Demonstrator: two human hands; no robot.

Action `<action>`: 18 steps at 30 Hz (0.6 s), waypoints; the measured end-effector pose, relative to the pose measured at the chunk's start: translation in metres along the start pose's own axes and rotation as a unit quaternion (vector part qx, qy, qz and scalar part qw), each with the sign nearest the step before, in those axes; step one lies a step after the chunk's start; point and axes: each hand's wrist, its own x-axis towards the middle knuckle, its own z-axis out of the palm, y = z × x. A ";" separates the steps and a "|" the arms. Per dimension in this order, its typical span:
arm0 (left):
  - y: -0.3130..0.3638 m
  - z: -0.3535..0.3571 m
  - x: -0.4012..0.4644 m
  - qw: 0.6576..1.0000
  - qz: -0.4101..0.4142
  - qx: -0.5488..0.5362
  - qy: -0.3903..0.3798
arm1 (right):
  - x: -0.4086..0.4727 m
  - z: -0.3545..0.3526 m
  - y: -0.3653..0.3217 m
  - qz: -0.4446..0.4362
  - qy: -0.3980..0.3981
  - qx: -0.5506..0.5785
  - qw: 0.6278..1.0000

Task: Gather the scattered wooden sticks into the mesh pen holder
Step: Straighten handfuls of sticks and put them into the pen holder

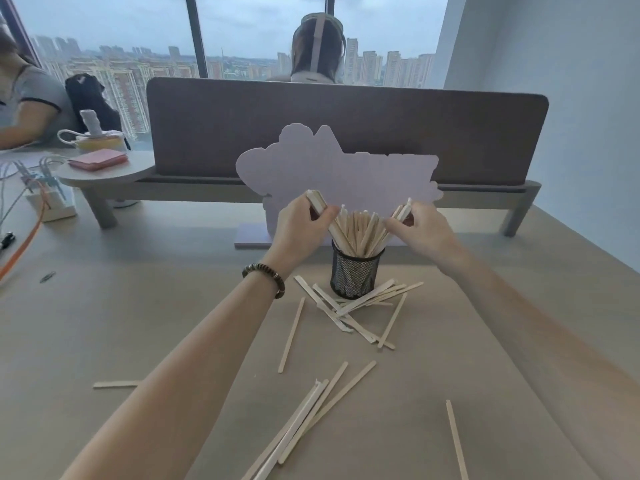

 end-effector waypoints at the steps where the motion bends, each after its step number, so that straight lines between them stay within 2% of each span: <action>1: -0.002 0.003 -0.002 1.000 0.006 0.012 -0.008 | -0.001 0.003 0.002 -0.007 -0.007 0.007 1.000; 10: -0.011 0.020 -0.004 0.998 0.005 0.024 -0.062 | -0.004 0.013 0.016 -0.075 -0.002 0.029 0.997; 15: -0.013 0.029 -0.006 0.988 0.022 0.087 -0.127 | -0.003 0.013 0.018 -0.079 -0.043 0.026 0.996; 18: -0.011 0.030 -0.009 0.988 0.002 0.073 -0.139 | -0.002 0.013 0.020 -0.095 -0.063 0.004 0.993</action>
